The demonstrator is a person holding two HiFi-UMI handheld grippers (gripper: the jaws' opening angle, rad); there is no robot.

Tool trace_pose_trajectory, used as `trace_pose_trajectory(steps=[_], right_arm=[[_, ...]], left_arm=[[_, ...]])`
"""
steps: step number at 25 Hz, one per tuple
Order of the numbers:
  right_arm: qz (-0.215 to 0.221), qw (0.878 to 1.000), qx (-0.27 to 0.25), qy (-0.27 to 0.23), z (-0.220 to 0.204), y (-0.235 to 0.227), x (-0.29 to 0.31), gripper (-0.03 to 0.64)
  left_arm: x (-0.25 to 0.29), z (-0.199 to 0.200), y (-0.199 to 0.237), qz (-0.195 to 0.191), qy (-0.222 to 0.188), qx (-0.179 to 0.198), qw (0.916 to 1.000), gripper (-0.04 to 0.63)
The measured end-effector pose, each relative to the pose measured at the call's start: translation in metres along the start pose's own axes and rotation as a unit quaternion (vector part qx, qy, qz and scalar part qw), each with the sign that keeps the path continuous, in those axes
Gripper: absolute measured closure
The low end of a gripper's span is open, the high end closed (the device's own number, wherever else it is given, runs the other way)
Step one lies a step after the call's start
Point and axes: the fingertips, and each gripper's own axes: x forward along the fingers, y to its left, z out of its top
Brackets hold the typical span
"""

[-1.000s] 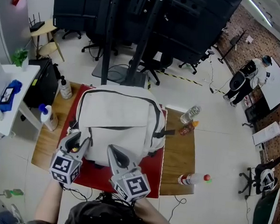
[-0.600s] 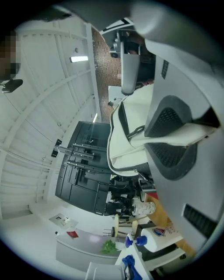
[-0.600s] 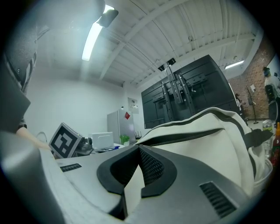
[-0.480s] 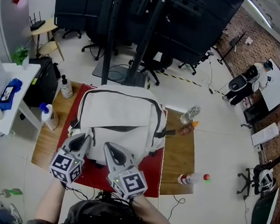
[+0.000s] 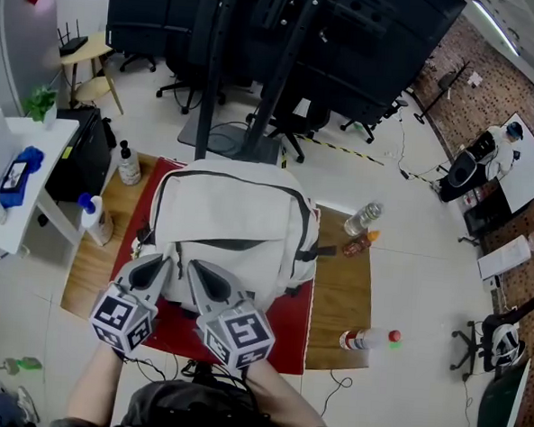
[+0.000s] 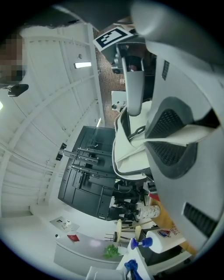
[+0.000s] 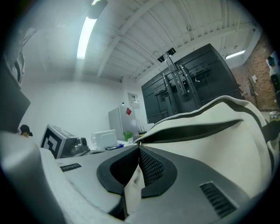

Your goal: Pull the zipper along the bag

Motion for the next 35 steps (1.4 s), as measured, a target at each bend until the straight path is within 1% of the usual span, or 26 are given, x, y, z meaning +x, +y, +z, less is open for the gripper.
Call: trace_pose_trajectory(steps=[2,3,6,10,14,18,20,22,25,28,31,35], right_arm=[[0.005,1.000,0.010,0.003,0.003,0.004,0.006,0.594],[0.008,1.000,0.012,0.010,0.002,0.006,0.009,0.576],[0.007,0.999,0.010,0.037,-0.006,0.008,0.019,0.554],[-0.010,0.998,0.003,0.056,-0.011,0.006,0.031,0.546],[-0.006,0.997,0.013,0.075,-0.020,0.008,0.045,0.515],[-0.004,0.996,0.008,0.084,-0.024,0.006,0.051,0.515],[-0.006,0.997,-0.002,0.082,-0.026,0.003,0.052,0.520],[-0.004,0.997,-0.013,0.081,-0.028,0.000,0.052,0.558],[0.010,0.996,-0.021,0.083,-0.028,0.001,0.051,0.566],[0.016,0.996,-0.033,0.081,-0.024,0.001,0.048,0.569],[0.004,0.994,-0.071,0.077,-0.020,-0.001,0.044,0.569],[-0.004,0.989,-0.126,0.078,-0.016,-0.001,0.042,0.569]], left_arm=[[-0.001,-0.003,0.001,-0.003,0.000,0.001,1.0000,0.549],[-0.002,-0.004,0.001,-0.004,0.000,0.000,1.0000,0.549],[-0.003,-0.005,0.002,-0.007,0.000,-0.002,1.0000,0.549],[-0.004,-0.005,0.003,-0.013,-0.001,-0.007,0.9999,0.549],[-0.004,-0.008,0.003,-0.018,0.001,-0.011,0.9998,0.551],[-0.005,-0.012,0.006,-0.021,0.004,-0.017,0.9996,0.551],[-0.005,-0.012,0.007,-0.024,0.005,-0.014,0.9996,0.551],[-0.005,-0.012,0.007,-0.026,0.006,-0.013,0.9995,0.551],[-0.004,-0.010,0.007,-0.023,0.009,-0.015,0.9996,0.551],[-0.002,-0.012,0.009,-0.009,0.012,-0.013,0.9998,0.551],[0.000,-0.013,0.009,-0.002,0.017,-0.007,0.9998,0.551],[-0.001,-0.013,0.008,-0.004,0.014,-0.007,0.9999,0.551]])
